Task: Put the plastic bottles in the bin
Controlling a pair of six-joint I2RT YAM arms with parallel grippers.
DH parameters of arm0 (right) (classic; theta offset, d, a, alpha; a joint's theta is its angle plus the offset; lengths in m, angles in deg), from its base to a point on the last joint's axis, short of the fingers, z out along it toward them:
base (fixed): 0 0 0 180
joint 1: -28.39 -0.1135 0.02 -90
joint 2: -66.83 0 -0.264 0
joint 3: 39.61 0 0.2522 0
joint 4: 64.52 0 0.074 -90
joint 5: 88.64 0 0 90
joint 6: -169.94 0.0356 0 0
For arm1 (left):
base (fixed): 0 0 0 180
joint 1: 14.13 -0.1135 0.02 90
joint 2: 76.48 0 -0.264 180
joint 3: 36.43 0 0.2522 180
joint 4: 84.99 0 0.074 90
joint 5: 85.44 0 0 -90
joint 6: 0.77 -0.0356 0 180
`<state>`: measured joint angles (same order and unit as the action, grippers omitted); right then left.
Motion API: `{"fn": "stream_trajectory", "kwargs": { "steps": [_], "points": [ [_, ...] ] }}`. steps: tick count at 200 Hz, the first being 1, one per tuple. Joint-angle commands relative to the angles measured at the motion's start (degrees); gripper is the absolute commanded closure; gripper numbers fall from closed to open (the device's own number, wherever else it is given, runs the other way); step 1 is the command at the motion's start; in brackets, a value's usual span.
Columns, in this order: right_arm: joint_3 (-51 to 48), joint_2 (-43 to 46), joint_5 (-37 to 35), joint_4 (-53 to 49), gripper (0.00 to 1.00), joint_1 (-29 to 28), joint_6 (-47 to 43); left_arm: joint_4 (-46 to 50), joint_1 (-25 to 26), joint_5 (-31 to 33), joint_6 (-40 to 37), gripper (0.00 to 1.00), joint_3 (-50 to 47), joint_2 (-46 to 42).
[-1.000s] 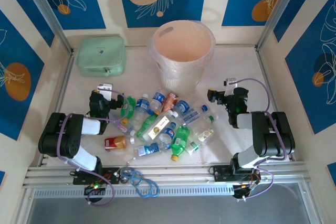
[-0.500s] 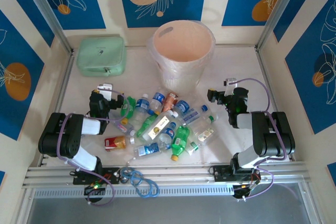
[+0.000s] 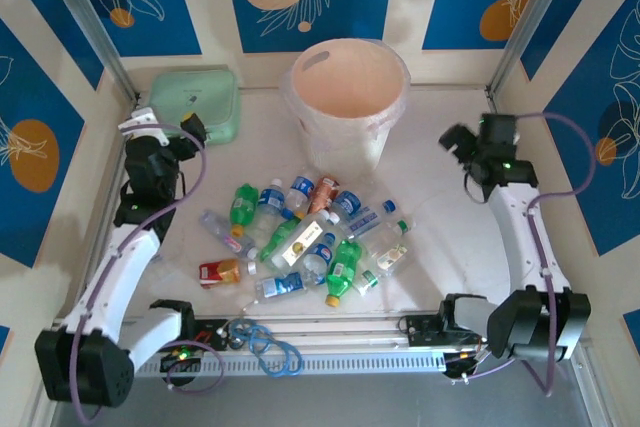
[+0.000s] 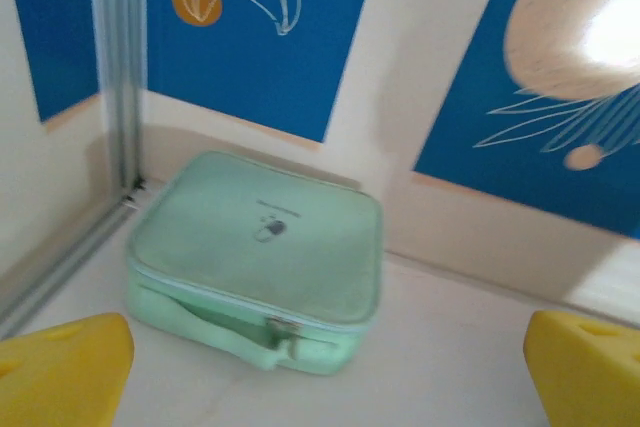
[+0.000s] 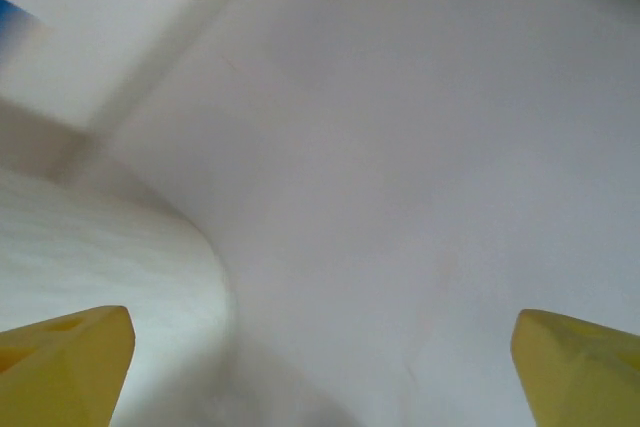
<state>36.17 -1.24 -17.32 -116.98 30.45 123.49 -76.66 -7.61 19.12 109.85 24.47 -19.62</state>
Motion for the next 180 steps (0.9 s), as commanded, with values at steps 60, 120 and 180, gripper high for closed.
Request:
{"fn": "stream_trajectory", "kwargs": {
  "steps": [60,120,180],
  "points": [
    [4.67,-1.8,-6.07,-54.26,0.06,-45.18,35.47,35.14,25.62,-2.94,3.67,0.0,8.34,8.42],
    [3.03,-8.37,1.67,-44.81,0.11,-53.47,38.48,36.42,30.99,-4.5,9.88,0.02,13.49,11.72],
    [-8.53,-6.76,9.94,-28.07,0.14,-47.16,34.08,36.3,30.95,-4.61,11.37,0.02,14.27,11.27]
  ]
}}
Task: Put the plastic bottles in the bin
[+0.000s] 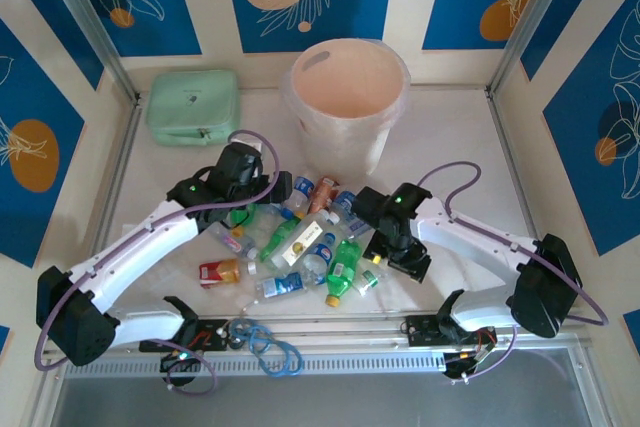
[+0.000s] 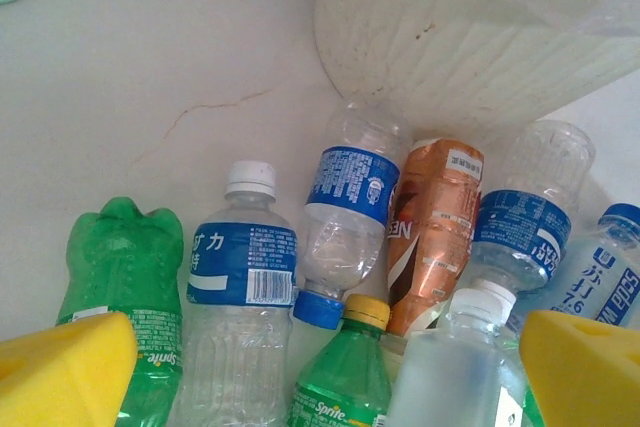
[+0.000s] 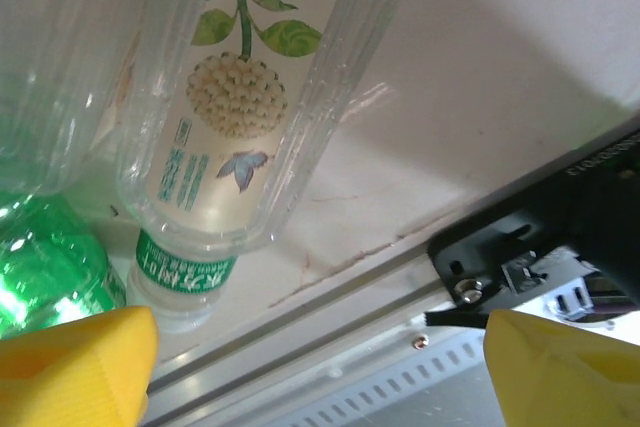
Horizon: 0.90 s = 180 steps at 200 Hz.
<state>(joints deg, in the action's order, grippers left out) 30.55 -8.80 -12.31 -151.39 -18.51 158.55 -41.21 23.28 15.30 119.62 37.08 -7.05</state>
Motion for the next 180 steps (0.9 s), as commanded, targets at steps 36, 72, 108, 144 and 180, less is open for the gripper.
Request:
{"fn": "stream_trajectory", "kwargs": {
  "steps": [36,72,108,144,180],
  "points": [
    [-4.98,0.73,5.19,8.88,0.15,4.11,-2.84,2.25,0.03,-5.4,1.01,0.06,3.89,1.5],
    [-7.5,0.48,6.11,10.75,0.16,5.6,-2.93,3.73,0.01,-8.71,0.1,0.11,4.9,3.61],
    [-8.85,-0.16,5.94,12.03,0.16,6.49,-3.61,3.72,0.03,-9.34,0.15,0.11,4.33,3.62],
    [-9.75,-1.58,6.38,12.27,0.18,8.12,-3.77,3.87,0.03,-9.69,0.32,0.13,3.95,3.68],
    [-11.0,-1.66,7.02,13.76,0.18,9.67,-4.36,4.0,-0.01,-10.04,0.37,0.14,3.64,3.81]
  ]
}}
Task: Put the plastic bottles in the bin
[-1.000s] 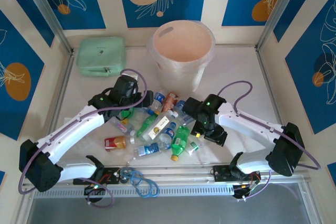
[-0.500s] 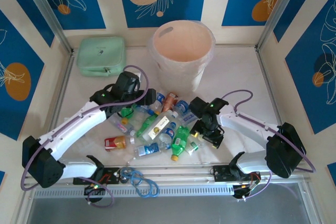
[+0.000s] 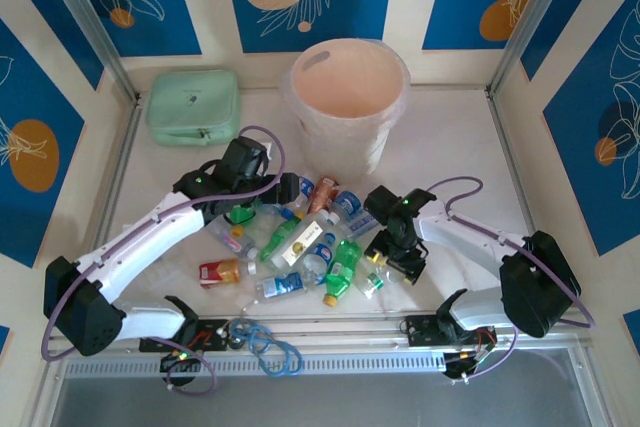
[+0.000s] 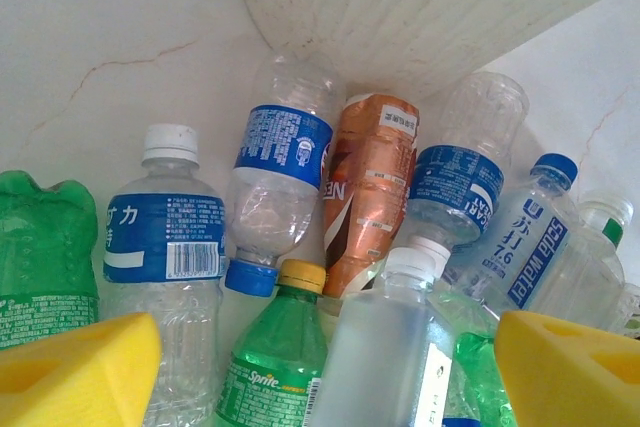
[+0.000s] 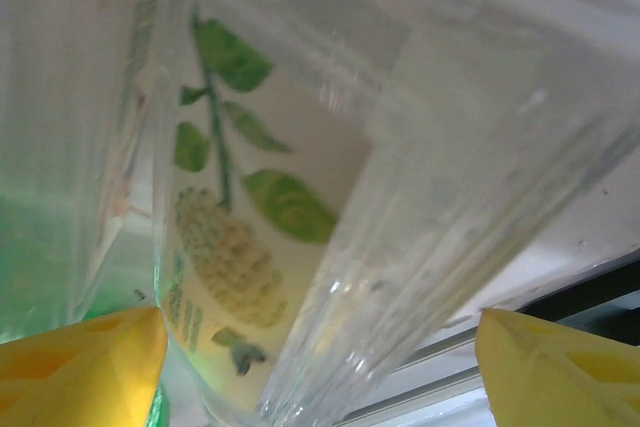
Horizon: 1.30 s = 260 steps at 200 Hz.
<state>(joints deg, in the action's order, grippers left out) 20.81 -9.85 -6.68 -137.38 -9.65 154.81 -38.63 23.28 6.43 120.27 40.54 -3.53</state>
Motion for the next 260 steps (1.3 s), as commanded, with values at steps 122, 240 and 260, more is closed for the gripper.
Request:
{"fn": "stream_trajectory", "kwargs": {
  "steps": [122,240,260],
  "points": [
    [-4.14,-2.96,4.08,1.58,0.24,6.62,-2.54,1.28,0.03,-0.81,0.1,0.17,-0.37,0.29],
    [6.0,2.11,-6.71,-11.92,0.46,1.06,-3.31,1.85,-0.02,1.6,1.12,0.2,0.25,-0.84],
    [10.87,6.06,-11.45,-15.95,0.46,1.19,-4.69,1.94,-0.01,4.19,1.72,0.2,0.34,-2.15]
  ]
}}
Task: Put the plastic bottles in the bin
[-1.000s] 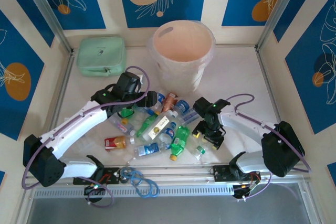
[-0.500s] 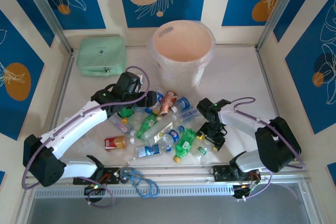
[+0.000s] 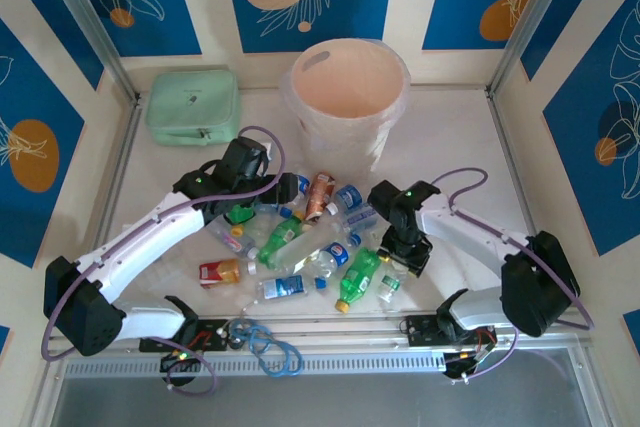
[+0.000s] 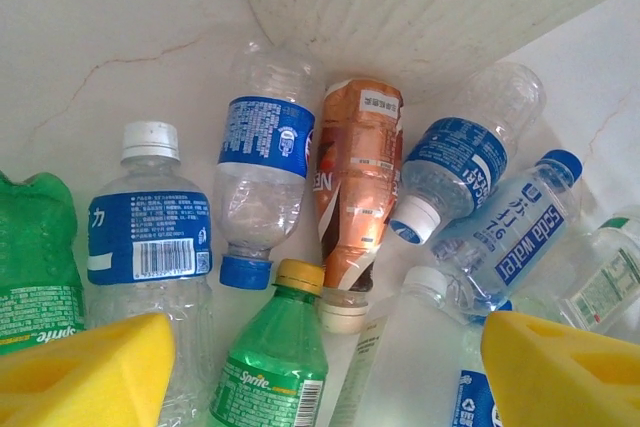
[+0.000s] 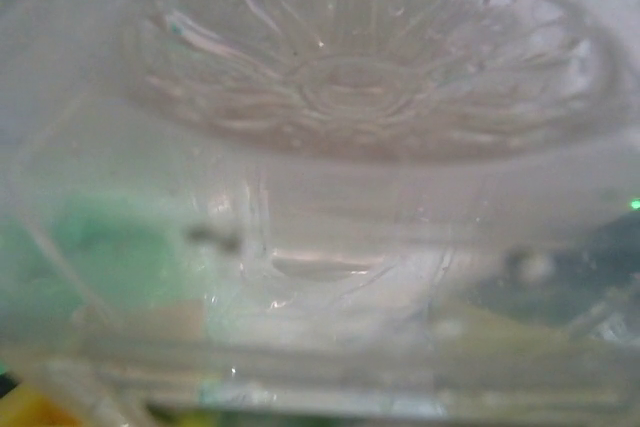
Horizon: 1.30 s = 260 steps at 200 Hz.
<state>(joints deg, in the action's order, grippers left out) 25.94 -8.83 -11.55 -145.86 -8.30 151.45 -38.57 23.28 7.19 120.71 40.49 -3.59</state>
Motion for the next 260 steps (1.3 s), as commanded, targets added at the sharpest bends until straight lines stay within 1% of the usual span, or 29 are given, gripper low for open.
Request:
{"fn": "stream_trajectory", "kwargs": {
  "steps": [1,19,35,53,71,90,110,127,151,173,197,223,260],
  "points": [
    [6.06,5.23,-6.81,-7.65,0.46,-0.11,-1.48,1.88,-0.03,3.6,1.33,0.2,0.39,-2.15],
    [12.66,8.51,-11.12,-10.07,0.46,1.09,-4.98,1.88,-0.09,7.12,1.98,0.2,0.23,-4.19],
    [19.64,10.66,-13.05,-8.98,0.47,3.27,-9.81,1.55,-0.4,9.23,2.61,0.2,-0.22,-5.82],
    [27.58,11.41,-11.95,-3.43,0.48,6.07,-17.1,0.98,-0.99,10.15,3.49,0.2,-0.81,-7.08],
    [35.64,9.56,-9.4,3.28,0.47,8.03,-23.27,1.07,-1.45,10.46,4.52,0.2,-1.16,-7.54],
    [44.78,4.34,-5.84,8.2,0.47,10.35,-27.2,1.42,-1.98,9.94,5.24,0.2,-1.19,-7.49],
    [55.79,-3.35,-3.25,9.41,0.47,12.69,-28.88,2.09,-2.6,9.2,5.71,0.2,-1.04,-7.32],
    [64.25,-9.33,-1.73,10.46,0.47,13.54,-30.62,2.84,-2.94,8.97,5.69,0.2,-0.68,-7.48],
    [75.56,-18.2,0.59,9.04,0.47,14.6,-31.6,3.39,-3.37,8.88,5.01,0.2,-0.84,-8.45],
    [83.83,-25.15,1.76,6.72,0.47,14.89,-32.62,3.97,-3.91,8.61,4.94,0.2,-1.06,-8.88],
    [88.99,-30.3,1.68,4.19,0.47,14.97,-33.18,4.25,-4.29,8.22,5.29,0.2,-1.54,-8.9],
    [88.9,-32.0,1.82,3.76,0.46,14.92,-33.18,4.16,-4.6,7.91,5.93,0.2,-2.3,-9.2],
    [88.04,-31.84,1.22,3.61,0.34,14.99,-33.45,4.16,-4.89,7.66,6.22,0.2,-2.95,-9.42]
  ]
}}
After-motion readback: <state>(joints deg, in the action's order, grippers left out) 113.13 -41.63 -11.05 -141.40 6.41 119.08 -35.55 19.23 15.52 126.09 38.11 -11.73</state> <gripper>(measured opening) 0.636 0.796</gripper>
